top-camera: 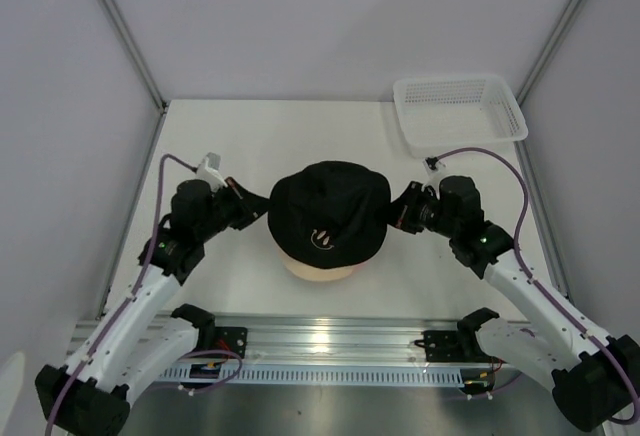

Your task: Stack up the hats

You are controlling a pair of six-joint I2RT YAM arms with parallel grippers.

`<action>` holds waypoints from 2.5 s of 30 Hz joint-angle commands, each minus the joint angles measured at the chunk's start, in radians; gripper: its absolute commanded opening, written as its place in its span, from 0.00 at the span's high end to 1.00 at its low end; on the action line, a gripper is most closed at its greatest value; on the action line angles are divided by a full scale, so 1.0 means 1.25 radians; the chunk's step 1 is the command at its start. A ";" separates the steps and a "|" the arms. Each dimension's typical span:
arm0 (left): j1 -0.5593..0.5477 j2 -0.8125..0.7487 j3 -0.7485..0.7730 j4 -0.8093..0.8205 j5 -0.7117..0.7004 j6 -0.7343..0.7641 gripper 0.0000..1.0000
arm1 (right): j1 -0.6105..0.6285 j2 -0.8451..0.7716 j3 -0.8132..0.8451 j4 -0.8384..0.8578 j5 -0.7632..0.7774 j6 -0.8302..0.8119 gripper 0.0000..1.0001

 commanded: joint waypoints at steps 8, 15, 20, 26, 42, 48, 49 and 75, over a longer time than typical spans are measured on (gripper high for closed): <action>0.013 0.255 -0.167 0.112 -0.067 -0.010 0.99 | -0.003 0.165 -0.055 0.093 0.016 -0.029 1.00; 0.013 0.265 -0.171 0.122 -0.085 0.050 0.99 | -0.013 0.280 -0.100 0.135 -0.022 -0.028 1.00; 0.013 0.188 -0.139 0.078 -0.085 0.107 0.99 | -0.029 0.211 -0.055 0.024 -0.020 -0.069 0.93; 0.013 0.145 0.007 -0.015 -0.086 0.218 0.99 | -0.106 0.089 0.073 -0.037 -0.034 -0.118 0.26; 0.013 0.331 0.164 -0.061 -0.067 0.254 0.99 | -0.174 0.369 0.113 0.424 -0.227 -0.036 0.18; 0.013 0.383 0.206 -0.055 -0.054 0.268 0.99 | -0.156 0.393 0.065 0.547 -0.258 0.057 0.19; 0.013 0.390 0.212 -0.058 -0.053 0.272 0.99 | -0.155 0.389 0.038 0.589 -0.250 0.078 0.19; 0.012 0.481 0.333 -0.073 -0.016 0.311 0.99 | -0.079 0.369 0.033 0.651 -0.135 0.105 0.50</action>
